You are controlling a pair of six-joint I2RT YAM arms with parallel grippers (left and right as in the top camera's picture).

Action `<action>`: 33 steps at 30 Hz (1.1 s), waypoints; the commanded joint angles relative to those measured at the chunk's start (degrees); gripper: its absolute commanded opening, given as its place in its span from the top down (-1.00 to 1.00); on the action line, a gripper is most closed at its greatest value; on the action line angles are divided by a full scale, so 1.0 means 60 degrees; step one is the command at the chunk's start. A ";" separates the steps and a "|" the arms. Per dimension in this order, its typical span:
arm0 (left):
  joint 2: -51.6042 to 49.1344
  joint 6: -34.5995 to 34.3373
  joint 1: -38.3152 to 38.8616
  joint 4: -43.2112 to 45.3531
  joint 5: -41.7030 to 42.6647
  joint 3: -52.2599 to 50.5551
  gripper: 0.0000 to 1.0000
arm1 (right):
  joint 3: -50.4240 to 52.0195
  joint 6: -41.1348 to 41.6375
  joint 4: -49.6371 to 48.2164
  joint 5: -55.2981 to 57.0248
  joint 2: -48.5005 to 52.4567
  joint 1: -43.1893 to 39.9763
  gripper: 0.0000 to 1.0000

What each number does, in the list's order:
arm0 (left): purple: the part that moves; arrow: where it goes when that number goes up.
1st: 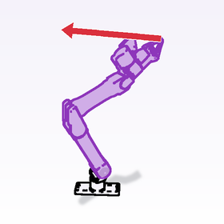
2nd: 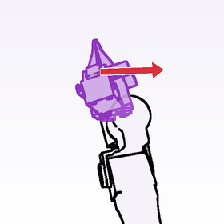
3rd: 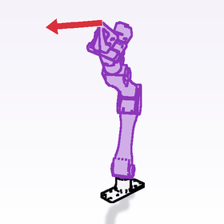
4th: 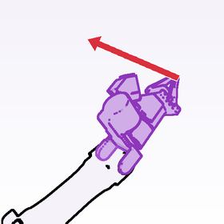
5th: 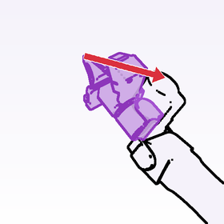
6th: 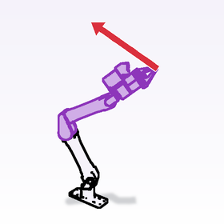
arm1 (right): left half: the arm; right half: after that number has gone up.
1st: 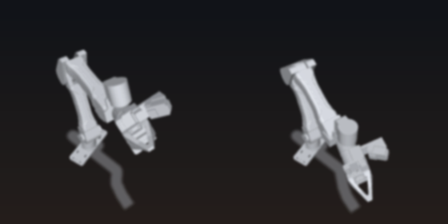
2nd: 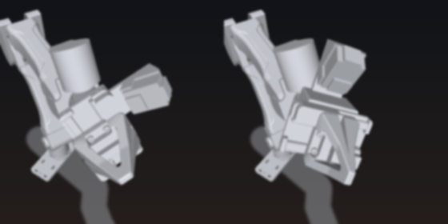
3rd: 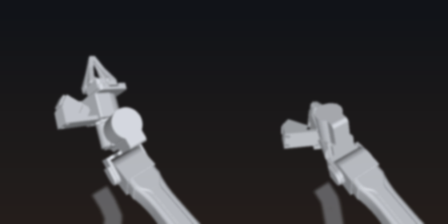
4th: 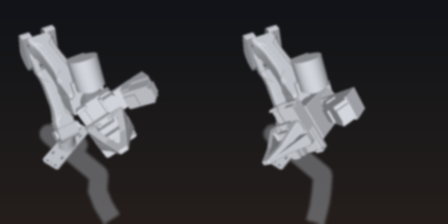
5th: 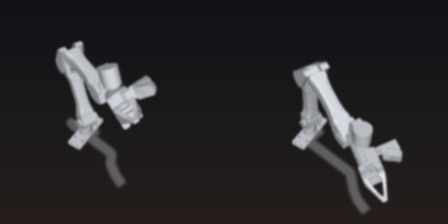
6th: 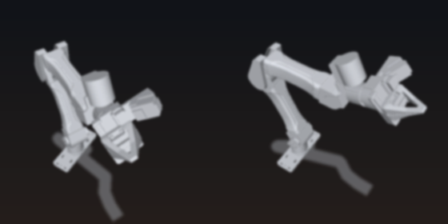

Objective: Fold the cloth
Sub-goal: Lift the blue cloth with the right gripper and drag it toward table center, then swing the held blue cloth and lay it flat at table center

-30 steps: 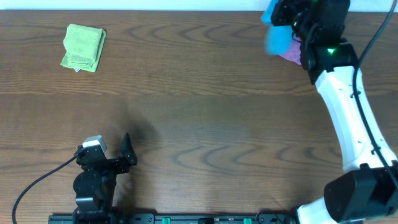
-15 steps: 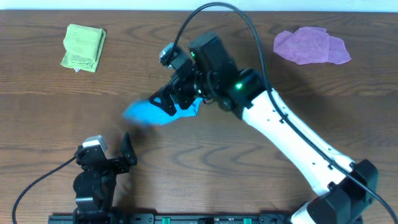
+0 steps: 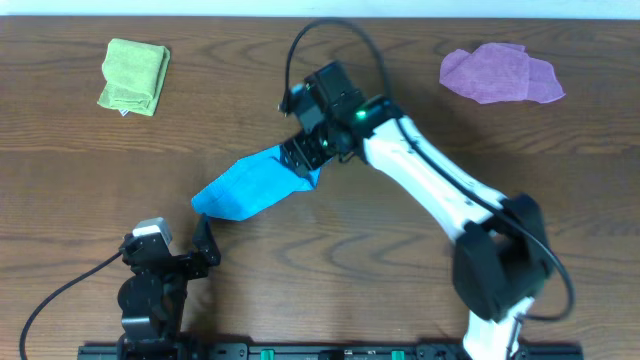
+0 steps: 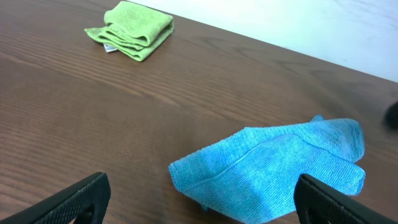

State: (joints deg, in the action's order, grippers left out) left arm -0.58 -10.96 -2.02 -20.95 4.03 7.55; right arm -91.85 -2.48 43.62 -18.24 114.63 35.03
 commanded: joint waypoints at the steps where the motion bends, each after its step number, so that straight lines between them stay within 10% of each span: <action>1: 0.0047 -0.0109 0.0036 -0.0066 -0.0098 -0.0200 -0.91 | -0.0026 -0.1406 0.0364 -0.0452 0.0317 0.0401 -0.64; 16: 0.0047 -0.0109 0.0036 -0.0066 -0.0098 -0.0200 -0.91 | -0.0022 -0.3045 0.0510 0.0845 0.1173 0.0831 0.02; 20: 0.0047 -0.0109 0.0036 -0.0066 -0.0102 -0.0200 -0.91 | -0.0022 -0.3096 0.0372 0.0896 0.1202 0.0801 0.98; 33: 0.0047 -0.0109 0.0036 -0.0066 -0.0102 -0.0200 -0.91 | -0.3555 -0.2667 0.1002 -0.0699 0.0623 0.0634 0.97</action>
State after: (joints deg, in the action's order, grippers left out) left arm -0.58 -10.96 -2.02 -20.95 4.03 7.55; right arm -106.76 -19.66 49.32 -22.41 121.14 39.81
